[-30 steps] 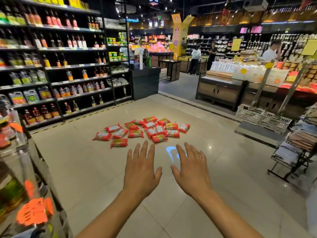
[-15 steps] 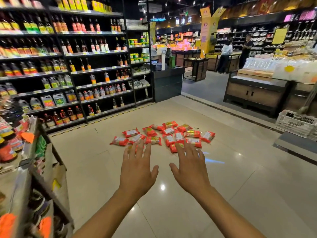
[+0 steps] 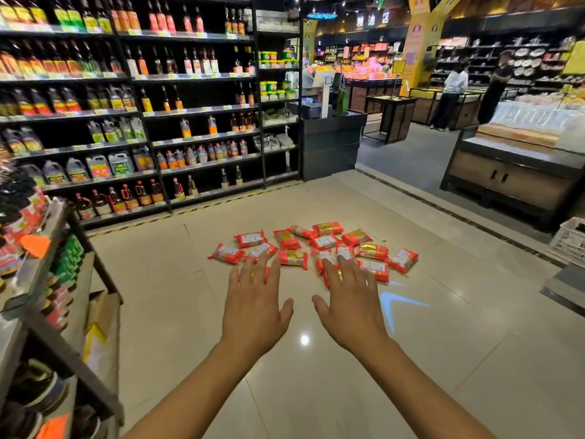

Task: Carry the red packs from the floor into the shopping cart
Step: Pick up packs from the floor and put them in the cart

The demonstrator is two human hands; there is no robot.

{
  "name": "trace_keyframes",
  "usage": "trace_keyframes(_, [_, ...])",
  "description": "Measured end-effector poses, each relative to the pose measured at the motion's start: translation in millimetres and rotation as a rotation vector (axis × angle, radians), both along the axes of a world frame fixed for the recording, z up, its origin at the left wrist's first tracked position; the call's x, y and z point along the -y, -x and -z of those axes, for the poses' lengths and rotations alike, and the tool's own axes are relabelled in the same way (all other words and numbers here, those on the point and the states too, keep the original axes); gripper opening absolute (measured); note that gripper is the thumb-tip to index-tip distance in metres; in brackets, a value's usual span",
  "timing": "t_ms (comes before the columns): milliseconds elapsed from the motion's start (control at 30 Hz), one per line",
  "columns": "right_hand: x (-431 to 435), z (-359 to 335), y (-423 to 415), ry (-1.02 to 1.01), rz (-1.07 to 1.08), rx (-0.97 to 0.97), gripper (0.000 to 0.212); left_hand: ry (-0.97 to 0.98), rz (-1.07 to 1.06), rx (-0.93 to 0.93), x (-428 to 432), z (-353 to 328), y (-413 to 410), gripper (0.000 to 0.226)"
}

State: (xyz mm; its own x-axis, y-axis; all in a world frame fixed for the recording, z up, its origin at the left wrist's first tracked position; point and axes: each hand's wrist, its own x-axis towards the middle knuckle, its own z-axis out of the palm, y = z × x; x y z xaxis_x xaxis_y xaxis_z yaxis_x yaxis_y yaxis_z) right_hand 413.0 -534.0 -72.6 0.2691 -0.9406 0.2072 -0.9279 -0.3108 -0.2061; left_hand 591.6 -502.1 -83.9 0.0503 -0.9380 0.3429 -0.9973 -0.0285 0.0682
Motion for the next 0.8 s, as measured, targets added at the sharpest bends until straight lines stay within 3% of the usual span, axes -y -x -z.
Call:
trace_keyframes(400, [182.5,-1.5,-71.5,0.027,0.032,-0.058,0.07,-0.003,0.022,-0.073,200.6,9.4,-76.4,0.079])
trace_keyframes(800, [324.9,15.6,-90.2,-0.033,0.059,-0.069,0.071,-0.062,0.06,-0.081,341.1,27.4,-100.9,0.08])
